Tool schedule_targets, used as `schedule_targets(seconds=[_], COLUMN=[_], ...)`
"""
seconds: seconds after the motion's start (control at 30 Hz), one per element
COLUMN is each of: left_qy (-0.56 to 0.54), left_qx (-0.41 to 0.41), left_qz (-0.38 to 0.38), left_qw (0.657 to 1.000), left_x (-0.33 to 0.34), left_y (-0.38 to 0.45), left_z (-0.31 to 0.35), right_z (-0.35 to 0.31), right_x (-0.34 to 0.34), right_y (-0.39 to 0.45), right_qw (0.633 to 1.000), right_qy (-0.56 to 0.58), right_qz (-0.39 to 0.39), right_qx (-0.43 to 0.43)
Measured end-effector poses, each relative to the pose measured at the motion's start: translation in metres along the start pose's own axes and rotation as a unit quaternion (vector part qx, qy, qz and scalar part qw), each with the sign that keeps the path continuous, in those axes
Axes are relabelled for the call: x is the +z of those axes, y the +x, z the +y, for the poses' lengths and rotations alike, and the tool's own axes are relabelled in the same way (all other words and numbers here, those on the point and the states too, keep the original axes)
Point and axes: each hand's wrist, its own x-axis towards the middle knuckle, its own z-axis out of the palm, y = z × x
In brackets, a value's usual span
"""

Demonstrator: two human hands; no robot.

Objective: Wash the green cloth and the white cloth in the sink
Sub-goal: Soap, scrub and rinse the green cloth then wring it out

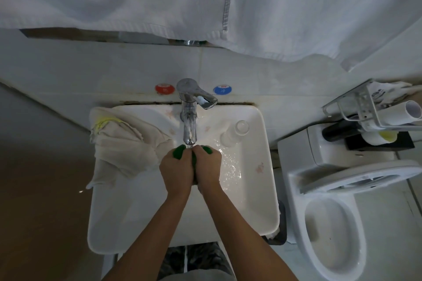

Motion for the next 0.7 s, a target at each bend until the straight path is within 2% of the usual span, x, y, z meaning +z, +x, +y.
schedule_targets(seconds=[0.07,0.2,0.33,0.47,0.7], left_qy=[-0.003,-0.014,-0.059,-0.104,-0.063], left_qx=[0.020,0.050,0.019,0.000,-0.050], left_qz=[-0.003,-0.020,-0.073,-0.131,-0.187], left_qw=[1.000,0.998,0.995,0.986,0.979], left_x=[-0.001,-0.004,-0.006,-0.014,-0.017], left_y=[0.002,0.007,0.007,0.007,0.011], left_z=[-0.001,0.000,-0.005,-0.013,-0.012], right_z=[0.001,0.001,-0.003,-0.005,0.000], right_x=[0.002,0.003,-0.004,-0.014,-0.024], right_y=[0.001,0.002,0.008,0.011,0.010], right_qw=[1.000,0.999,0.994,0.987,0.995], right_qy=[0.003,0.003,-0.048,-0.111,-0.057], right_qz=[0.007,-0.034,-0.081,-0.116,-0.078], right_qx=[-0.006,0.021,0.057,0.030,-0.029])
